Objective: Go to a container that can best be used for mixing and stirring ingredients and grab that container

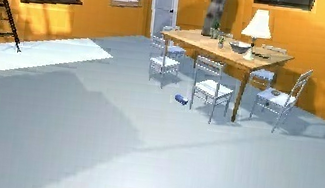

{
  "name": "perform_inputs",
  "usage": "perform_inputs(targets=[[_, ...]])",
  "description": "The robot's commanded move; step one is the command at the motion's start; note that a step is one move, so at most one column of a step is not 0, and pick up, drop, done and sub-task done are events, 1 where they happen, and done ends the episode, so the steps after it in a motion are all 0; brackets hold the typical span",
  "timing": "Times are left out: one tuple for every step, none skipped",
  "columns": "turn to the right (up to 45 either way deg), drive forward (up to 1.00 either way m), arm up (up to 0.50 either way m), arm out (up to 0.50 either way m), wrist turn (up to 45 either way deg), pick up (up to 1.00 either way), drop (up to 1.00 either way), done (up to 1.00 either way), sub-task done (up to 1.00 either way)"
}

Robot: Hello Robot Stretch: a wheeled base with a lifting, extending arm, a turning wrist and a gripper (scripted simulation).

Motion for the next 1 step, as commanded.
perform_inputs(targets=[[3.0, 0.0, 0.0, 0.0, 0.0, 0.0, 0.0, 0.0, 0.0]])
